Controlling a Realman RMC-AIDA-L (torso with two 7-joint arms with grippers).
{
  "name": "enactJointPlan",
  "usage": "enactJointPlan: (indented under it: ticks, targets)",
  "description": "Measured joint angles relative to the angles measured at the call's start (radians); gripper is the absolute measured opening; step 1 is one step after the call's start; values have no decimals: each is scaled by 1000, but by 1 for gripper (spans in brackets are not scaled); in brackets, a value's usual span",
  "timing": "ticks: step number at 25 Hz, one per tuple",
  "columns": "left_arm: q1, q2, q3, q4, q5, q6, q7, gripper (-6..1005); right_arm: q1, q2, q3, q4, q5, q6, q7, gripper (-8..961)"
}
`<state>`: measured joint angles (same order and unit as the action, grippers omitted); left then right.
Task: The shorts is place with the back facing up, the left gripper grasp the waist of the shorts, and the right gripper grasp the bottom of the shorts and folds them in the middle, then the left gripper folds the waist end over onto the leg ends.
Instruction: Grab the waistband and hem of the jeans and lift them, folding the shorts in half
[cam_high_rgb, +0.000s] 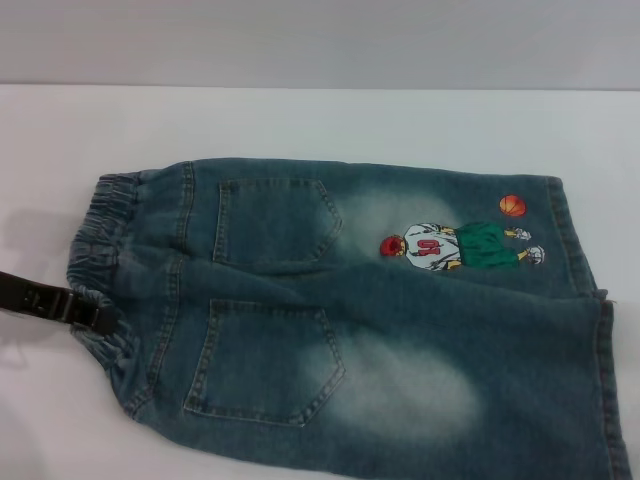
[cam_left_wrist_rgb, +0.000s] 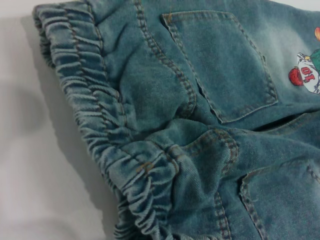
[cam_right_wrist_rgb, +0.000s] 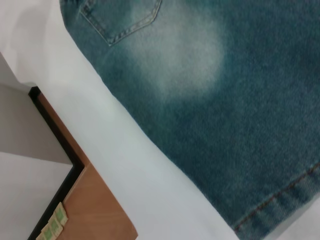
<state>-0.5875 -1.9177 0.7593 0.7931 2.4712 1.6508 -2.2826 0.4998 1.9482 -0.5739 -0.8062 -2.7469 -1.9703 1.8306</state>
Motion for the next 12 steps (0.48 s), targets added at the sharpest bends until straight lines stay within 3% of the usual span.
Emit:
enactJointPlan:
  ticks: [12]
  targets:
    - [0,-5,0,0,0,-2,-1,44,8,12,-1,-5,-18,1,14,540]
